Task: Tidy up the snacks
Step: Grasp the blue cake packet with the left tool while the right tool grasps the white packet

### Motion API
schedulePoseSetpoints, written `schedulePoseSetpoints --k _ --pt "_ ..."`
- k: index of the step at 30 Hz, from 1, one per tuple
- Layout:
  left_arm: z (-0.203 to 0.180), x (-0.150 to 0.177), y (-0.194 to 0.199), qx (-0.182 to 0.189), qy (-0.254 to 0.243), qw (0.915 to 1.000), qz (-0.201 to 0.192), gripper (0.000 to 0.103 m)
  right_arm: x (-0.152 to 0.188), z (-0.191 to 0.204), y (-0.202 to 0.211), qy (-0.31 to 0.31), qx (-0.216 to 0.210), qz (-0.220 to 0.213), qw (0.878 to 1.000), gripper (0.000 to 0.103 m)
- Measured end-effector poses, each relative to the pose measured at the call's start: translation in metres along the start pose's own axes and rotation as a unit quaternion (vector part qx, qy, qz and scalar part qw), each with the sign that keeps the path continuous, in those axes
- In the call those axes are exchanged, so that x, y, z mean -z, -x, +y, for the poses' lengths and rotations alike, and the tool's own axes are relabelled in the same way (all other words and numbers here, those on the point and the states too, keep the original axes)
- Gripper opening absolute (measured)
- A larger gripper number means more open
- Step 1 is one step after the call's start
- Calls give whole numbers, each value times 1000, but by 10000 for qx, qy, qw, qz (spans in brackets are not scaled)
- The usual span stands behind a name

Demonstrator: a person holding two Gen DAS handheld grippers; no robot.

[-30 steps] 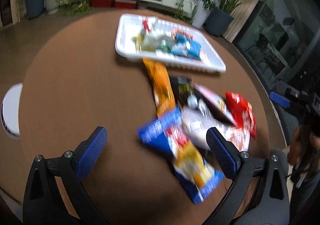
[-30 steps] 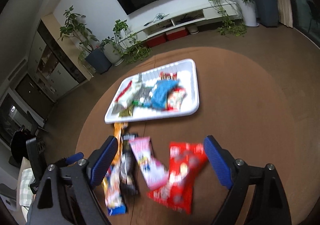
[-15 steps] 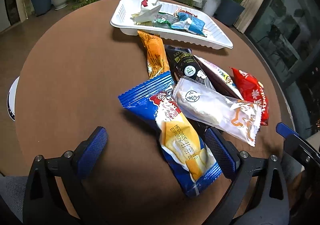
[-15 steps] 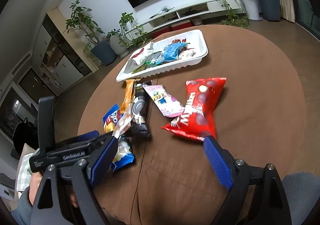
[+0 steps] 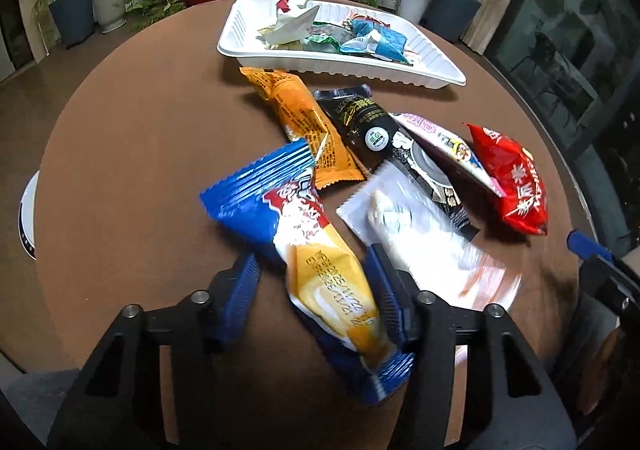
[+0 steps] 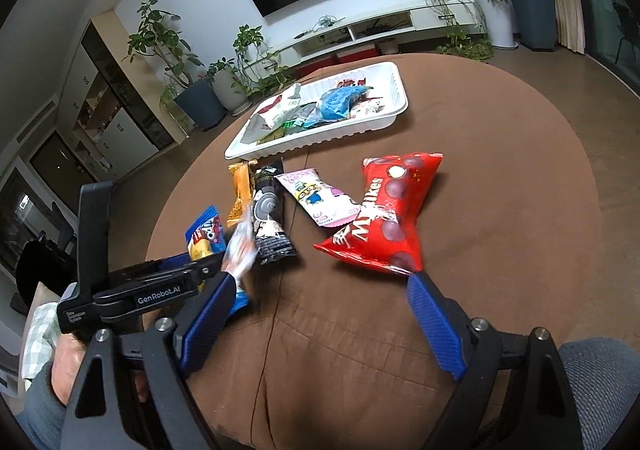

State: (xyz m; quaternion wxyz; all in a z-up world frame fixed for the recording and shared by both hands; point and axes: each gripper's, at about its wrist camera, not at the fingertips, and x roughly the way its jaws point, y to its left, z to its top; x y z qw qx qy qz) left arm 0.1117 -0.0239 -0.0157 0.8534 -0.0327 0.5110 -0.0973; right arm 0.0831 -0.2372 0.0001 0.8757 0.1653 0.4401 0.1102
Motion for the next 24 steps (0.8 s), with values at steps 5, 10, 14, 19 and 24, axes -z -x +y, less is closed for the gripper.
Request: schedulePoseSetpoints --k 5,10,14,19,24 --pt "5 2 3 -77 -205 9998 23 44 -2 0 -1 55 193 18 9998 90" --pt "11 0 6 -179 -426 9989 74 35 -3 8 -3 137 116 110 9998 90" --pt "18 3 9 -112 -443 9989 126 34 -1 31 -9 443 -60 182 9988 88" --pt "25 6 12 29 -425 9989 179 30 1 65 -25 824 -254 402 9955 78" --pt "31 15 18 163 -404 9989 193 25 6 87 -53 1102 -218 748 9908 73"
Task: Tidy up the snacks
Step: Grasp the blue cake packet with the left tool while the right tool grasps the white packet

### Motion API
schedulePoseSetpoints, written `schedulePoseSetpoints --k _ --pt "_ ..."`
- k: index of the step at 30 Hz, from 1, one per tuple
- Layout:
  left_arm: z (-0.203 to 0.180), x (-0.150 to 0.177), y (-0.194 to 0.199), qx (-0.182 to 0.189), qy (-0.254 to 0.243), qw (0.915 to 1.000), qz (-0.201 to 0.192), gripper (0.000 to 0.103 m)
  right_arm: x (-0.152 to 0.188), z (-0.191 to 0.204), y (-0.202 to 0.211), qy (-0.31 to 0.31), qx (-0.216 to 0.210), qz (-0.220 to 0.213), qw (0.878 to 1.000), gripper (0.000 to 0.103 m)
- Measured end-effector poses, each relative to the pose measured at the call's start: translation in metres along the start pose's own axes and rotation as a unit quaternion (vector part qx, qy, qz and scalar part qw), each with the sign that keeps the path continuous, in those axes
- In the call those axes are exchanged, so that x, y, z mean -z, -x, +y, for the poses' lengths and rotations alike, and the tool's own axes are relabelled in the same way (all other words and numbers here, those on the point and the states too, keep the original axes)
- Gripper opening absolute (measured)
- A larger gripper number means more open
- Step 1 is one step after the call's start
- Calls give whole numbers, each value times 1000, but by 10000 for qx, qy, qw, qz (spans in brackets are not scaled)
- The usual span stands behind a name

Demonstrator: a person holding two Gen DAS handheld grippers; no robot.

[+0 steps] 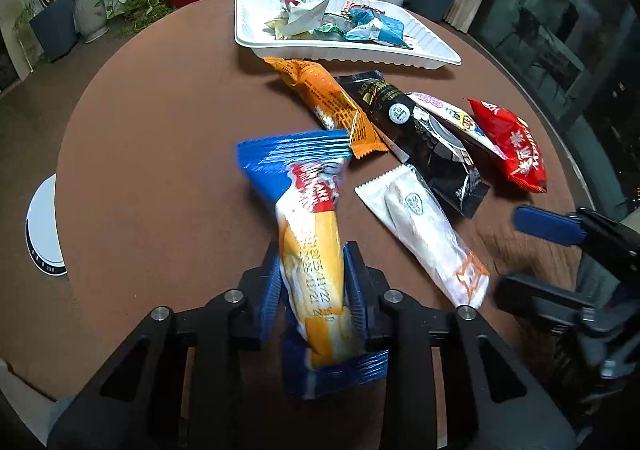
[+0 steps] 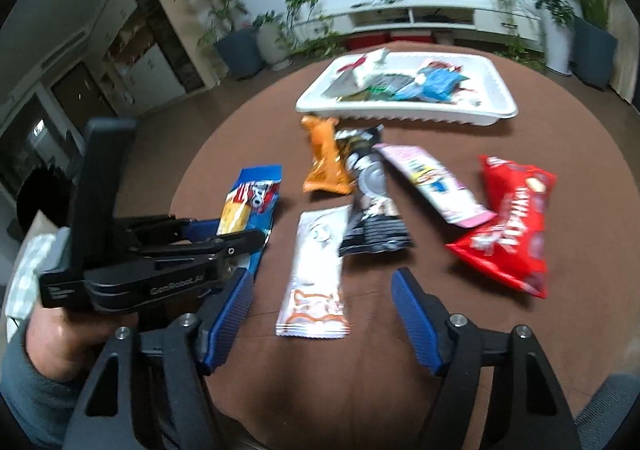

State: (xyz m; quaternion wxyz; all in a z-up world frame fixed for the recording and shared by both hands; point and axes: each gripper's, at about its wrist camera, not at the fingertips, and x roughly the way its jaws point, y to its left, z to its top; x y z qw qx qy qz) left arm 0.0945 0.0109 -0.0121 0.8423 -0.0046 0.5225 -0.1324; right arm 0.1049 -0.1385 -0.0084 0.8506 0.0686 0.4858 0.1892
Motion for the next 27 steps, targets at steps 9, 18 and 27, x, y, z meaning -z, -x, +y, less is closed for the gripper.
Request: schedulePoseSetpoints --k 9,18,27 --pt "5 9 4 137 14 9999 -22 25 -5 14 -46 200 267 522 9981 60" --pt "6 9 2 121 -34 9999 -57 25 -13 26 -61 646 764 641 9929 52" --pt "3 10 4 39 -65 9999 -128 24 -14 16 -57 632 848 655 9922 25"
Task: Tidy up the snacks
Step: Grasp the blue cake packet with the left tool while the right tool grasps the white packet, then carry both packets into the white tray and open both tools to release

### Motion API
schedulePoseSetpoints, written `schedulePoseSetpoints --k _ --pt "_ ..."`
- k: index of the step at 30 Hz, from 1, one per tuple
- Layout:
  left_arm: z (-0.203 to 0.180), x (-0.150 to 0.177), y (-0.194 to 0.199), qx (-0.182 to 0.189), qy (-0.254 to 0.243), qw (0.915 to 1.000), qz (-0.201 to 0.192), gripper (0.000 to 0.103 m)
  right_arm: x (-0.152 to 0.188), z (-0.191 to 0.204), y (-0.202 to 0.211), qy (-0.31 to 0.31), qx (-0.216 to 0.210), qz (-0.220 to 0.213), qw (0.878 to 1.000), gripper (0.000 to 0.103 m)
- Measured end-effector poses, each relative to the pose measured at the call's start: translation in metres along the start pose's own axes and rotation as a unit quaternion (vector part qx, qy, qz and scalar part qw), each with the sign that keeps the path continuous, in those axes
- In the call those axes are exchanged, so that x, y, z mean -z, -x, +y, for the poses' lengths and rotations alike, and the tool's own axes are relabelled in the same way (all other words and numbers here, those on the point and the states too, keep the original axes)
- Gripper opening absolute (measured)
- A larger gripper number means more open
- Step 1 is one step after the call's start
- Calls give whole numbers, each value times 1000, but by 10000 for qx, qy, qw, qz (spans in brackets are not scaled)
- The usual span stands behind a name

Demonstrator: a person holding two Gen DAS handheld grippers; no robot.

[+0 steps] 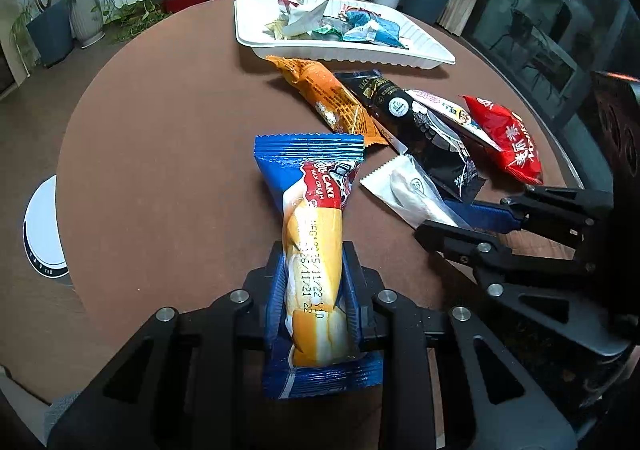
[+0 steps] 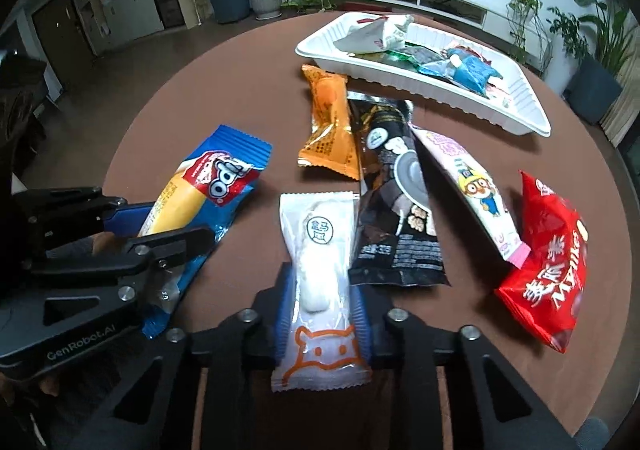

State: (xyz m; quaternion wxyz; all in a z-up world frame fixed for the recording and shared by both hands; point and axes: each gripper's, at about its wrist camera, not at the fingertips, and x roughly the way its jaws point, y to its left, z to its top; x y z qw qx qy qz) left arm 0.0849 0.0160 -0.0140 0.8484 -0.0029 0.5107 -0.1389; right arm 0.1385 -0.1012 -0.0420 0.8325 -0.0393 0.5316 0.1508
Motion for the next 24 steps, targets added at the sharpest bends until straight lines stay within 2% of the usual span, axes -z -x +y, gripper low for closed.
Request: schedulePoseSetpoints --k 5,10,19,24 --pt "1 1 6 33 65 9998 -165 24 5 -9 4 -271 -371 -90 9989 23" --pt "2 0 11 48 140 9995 -278 24 13 -11 13 -417 -528 -203 9975 22" --pt "1 -2 20 199 238 9987 -404 24 14 -25 57 -802 -900 -617 9908 21" --pt "3 -6 26 426 363 9973 -484 24 12 -37 71 -1050 -1188 -701 9849 21"
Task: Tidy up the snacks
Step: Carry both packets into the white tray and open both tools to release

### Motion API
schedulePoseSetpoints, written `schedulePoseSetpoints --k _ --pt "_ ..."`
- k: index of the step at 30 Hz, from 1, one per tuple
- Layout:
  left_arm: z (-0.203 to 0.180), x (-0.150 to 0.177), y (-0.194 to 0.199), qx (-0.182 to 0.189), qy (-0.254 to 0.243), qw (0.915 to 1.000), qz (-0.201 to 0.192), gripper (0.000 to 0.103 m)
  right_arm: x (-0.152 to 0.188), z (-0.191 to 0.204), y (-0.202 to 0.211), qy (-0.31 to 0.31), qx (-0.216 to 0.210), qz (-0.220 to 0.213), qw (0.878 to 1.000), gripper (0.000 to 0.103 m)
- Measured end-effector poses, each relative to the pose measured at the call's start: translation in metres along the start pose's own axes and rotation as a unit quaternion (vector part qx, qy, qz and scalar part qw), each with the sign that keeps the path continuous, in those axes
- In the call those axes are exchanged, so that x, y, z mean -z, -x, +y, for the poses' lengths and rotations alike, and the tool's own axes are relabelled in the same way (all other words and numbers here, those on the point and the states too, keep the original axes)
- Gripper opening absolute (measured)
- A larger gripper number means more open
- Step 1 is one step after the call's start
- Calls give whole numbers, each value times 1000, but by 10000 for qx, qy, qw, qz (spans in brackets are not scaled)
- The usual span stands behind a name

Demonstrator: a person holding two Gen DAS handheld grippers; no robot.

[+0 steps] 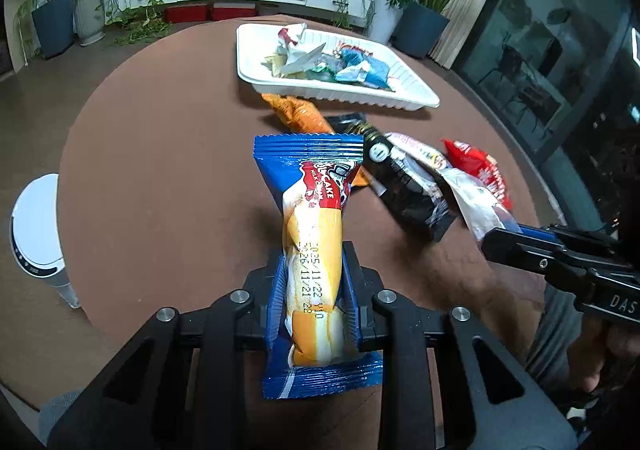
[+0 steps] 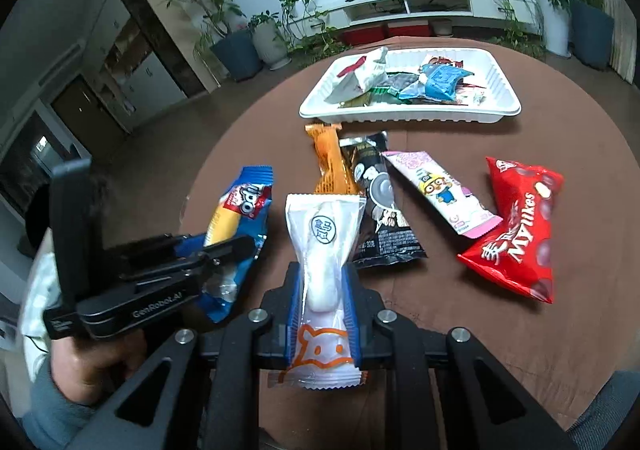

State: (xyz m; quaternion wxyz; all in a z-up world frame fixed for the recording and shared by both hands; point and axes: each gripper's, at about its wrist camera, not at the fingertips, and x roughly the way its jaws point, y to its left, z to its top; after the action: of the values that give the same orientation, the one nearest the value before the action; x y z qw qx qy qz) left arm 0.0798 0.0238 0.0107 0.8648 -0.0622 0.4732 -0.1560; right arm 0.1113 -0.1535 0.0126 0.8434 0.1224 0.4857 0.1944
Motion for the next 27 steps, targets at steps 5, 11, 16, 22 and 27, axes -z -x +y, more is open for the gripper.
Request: schedulePoseSetpoints --k 5,11,16,22,27 --pt "-5 -10 9 12 -73 9999 -136 24 -9 -11 7 -157 -68 -113 9998 21" --pt "-10 -38 15 137 -146 9994 -274 24 -28 -43 21 -452 13 -314 9985 21" --pt "-9 -76 16 200 -177 9987 -432 24 -49 -79 37 -743 186 -562 9955 21" --pt "12 -126 6 121 -44 9986 -512 24 -84 -127 54 -1059 498 -837 9896 21" --pt "30 -166 -2 36 45 9987 -502 24 -119 -152 56 -1065 757 -936 9870 21"
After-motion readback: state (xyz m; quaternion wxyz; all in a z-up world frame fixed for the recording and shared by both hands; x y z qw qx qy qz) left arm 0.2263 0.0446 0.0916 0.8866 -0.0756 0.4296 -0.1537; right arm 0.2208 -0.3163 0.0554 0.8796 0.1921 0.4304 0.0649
